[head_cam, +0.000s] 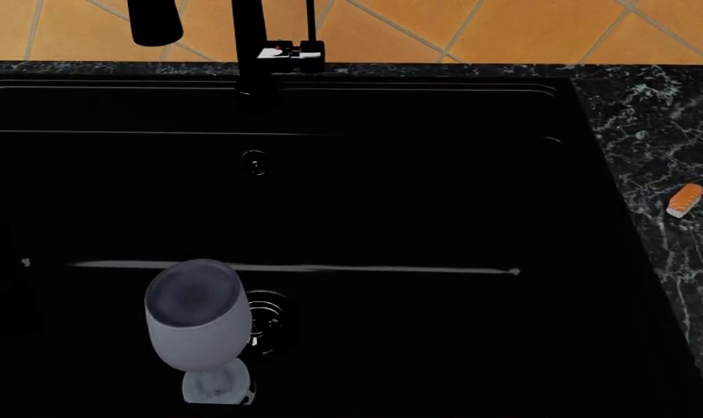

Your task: Pick the apricot from the counter and place it in the sink

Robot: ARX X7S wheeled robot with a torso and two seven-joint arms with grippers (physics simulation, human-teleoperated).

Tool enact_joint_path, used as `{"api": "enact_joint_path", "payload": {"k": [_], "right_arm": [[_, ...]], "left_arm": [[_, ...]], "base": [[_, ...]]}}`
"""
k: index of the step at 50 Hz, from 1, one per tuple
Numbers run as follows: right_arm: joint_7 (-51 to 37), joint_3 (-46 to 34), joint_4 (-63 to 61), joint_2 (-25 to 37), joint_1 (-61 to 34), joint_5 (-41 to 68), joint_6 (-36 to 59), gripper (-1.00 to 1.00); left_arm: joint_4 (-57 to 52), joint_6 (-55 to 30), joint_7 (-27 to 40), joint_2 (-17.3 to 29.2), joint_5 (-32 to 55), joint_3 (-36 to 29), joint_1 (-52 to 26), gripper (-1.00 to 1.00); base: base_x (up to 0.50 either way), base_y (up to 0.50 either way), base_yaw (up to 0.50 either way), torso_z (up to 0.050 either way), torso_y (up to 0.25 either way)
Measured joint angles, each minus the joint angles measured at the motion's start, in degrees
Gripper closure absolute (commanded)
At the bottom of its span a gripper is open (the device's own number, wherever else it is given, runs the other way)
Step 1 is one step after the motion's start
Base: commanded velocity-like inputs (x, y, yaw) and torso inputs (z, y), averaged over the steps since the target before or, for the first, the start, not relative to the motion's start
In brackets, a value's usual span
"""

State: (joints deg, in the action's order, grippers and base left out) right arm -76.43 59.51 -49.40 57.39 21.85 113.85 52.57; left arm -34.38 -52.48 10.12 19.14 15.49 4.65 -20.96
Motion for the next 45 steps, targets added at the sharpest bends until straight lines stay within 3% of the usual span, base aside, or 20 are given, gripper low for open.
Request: {"api": "enact_joint_path", "payload": {"k": [10, 45], "right_arm": [[3.7, -7.7, 4.6, 1.4, -3.6, -6.3, -1.4, -1.00], [11.4, -16.7, 13.5, -3.7, -6.3, -18.6, -3.2, -1.00]], "left_arm": [[0.4, 0.6, 0.0, 0.1, 0.1, 0.0, 0.3, -1.00], [0.6, 1.4, 0.3, 0.4, 0.8, -0.1, 1.5, -1.00]], "base": [[0.00, 0.00, 0.00, 0.000, 0.000], [0.00, 0.00, 0.00, 0.000, 0.000]]}}
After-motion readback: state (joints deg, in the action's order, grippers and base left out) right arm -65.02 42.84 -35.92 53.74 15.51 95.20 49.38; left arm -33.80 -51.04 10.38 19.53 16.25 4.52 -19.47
